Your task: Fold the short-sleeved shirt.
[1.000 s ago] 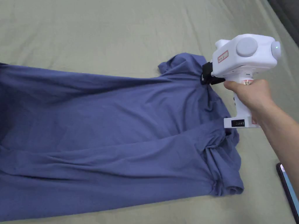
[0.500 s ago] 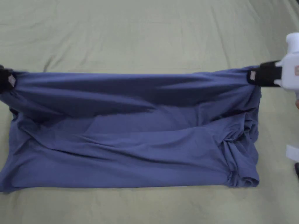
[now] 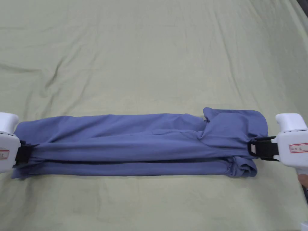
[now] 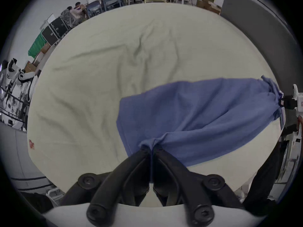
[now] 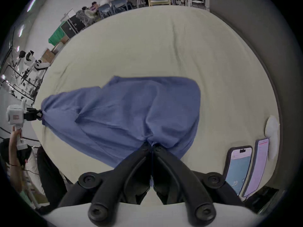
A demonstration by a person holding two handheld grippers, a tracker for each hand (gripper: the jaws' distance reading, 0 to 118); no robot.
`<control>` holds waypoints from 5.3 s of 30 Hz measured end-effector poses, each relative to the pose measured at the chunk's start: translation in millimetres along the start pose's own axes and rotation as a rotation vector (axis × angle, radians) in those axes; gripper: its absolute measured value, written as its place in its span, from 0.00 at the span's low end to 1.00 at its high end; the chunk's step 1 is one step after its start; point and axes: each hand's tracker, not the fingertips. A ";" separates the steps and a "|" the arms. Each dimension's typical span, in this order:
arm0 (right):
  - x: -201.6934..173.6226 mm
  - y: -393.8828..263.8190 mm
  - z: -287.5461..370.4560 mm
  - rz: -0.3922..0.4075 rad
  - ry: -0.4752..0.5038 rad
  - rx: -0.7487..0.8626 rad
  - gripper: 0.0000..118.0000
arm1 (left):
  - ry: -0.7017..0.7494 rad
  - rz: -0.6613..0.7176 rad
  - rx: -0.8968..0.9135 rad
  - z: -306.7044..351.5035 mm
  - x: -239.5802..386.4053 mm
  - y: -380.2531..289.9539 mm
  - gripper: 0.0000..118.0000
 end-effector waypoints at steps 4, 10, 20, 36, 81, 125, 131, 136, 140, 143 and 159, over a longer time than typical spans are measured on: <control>-9.1 2.6 -4.7 0.018 -0.007 -0.012 0.59 | -0.023 0.070 -0.009 -5.7 -6.6 -0.1 0.49; -25.1 -3.6 35.2 0.023 -0.020 0.101 0.90 | 0.030 0.061 0.105 37.2 -6.1 -12.9 0.73; -101.0 -33.2 120.6 0.085 -0.133 0.517 0.02 | 0.168 0.009 0.678 187.5 49.2 -77.6 0.38; -120.4 -25.9 93.4 0.064 0.074 0.397 0.02 | -1.004 0.616 0.215 8.0 -107.0 -63.5 0.76; -17.8 -40.5 85.4 -0.080 0.035 0.368 0.02 | -0.657 0.144 -0.133 -43.2 158.6 55.7 0.54; -36.4 -28.9 89.7 -0.043 0.006 0.313 0.02 | -0.873 0.373 0.109 -11.7 -8.5 33.9 0.91; -51.1 -29.6 76.6 -0.035 0.027 0.281 0.02 | -0.939 0.362 -0.087 -85.9 24.4 19.5 0.91; -58.2 -28.3 69.4 -0.032 0.051 0.267 0.02 | -0.917 0.328 0.012 -83.7 66.6 25.2 0.93; -58.2 -27.4 64.8 -0.020 0.053 0.262 0.02 | -0.880 0.447 -0.011 -77.5 21.8 10.5 0.08; -57.7 -27.9 65.3 -0.017 0.044 0.257 0.02 | -0.888 0.401 0.073 -55.5 27.8 7.4 0.08; -22.8 -30.1 74.7 -0.059 0.056 0.301 0.02 | -0.477 0.501 0.106 71.3 -1.1 15.7 0.08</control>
